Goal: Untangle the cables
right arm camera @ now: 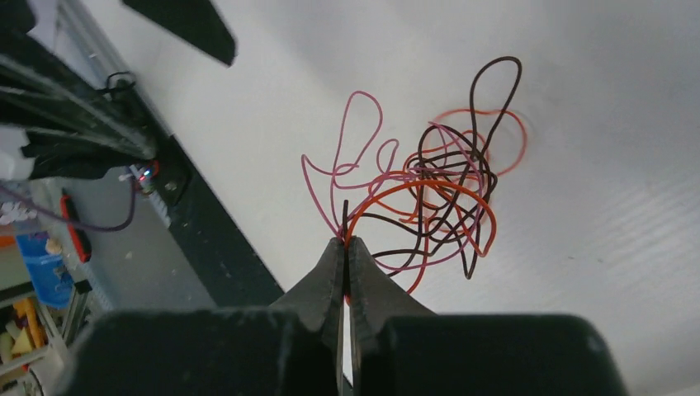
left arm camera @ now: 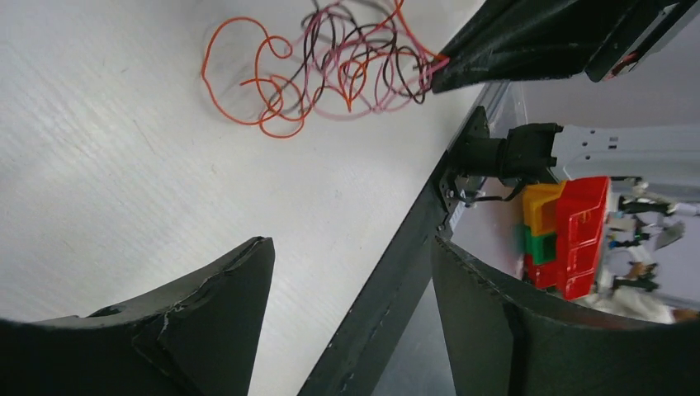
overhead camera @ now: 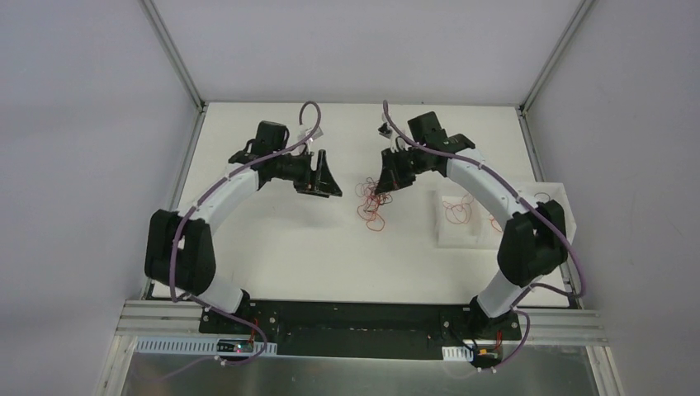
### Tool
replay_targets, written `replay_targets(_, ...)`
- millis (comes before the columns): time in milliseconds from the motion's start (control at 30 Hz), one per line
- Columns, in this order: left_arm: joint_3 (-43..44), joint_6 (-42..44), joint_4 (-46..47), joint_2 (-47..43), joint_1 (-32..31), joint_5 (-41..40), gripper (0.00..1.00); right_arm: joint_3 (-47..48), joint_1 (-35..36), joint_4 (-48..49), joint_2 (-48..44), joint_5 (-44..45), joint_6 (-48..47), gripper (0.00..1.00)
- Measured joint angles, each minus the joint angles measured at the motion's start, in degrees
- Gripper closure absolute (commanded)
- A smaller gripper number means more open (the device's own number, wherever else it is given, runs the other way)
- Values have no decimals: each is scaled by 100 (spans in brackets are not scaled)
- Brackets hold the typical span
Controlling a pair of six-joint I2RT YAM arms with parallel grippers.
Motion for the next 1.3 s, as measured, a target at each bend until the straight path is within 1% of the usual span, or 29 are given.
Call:
replay_targets(133, -122, 632, -13, -1150, 0, -7, 34, 57, 433, -162, -662, -514, 35, 100)
replay_targets(233, -120, 1104, 42, -1917, -7, 2, 36, 116, 656, -271, -817, -789, 85, 100)
replay_targets(333, -120, 1421, 94, -2326, -87, 7, 38, 133, 789, -345, -831, -953, 190, 100)
replay_targets(533, -203, 1764, 72, -2326, -568, -39, 41, 201, 964, -396, -831, -1134, 391, 100)
replay_targets(600, -232, 1832, 31, -2299, -691, -111, 44, 229, 992, -389, -831, -1193, 448, 100)
replay_targets(667, -232, 1891, 20, -2249, -802, -184, 50, 236, 1019, -387, -831, -1239, 498, 100)
replay_targets(733, -232, 1917, 15, -2184, -903, -229, 52, 236, 1040, -387, -831, -1248, 540, 100)
replay_targets(900, -245, 1928, 9, -2037, -1147, -339, 54, 236, 1056, -382, -831, -1290, 621, 100)
replay_targets(933, -258, 1928, 9, -2035, -1182, -350, 58, 236, 1056, -382, -831, -1296, 625, 100)
replay_targets(967, -278, 1928, 2, -2035, -1222, -367, 63, 236, 1056, -382, -831, -1300, 632, 100)
replay_targets(1067, -289, 1895, -13, -2024, -1281, -463, 94, 236, 1056, -380, -831, -1325, 645, 100)
replay_targets(1100, -289, 1849, -26, -2024, -1281, -479, 100, 236, 1056, -378, -831, -1331, 645, 100)
replay_targets(1300, -210, 1639, -151, -2024, -1270, -719, 100, 199, 1056, -337, -831, -1287, 614, 92)
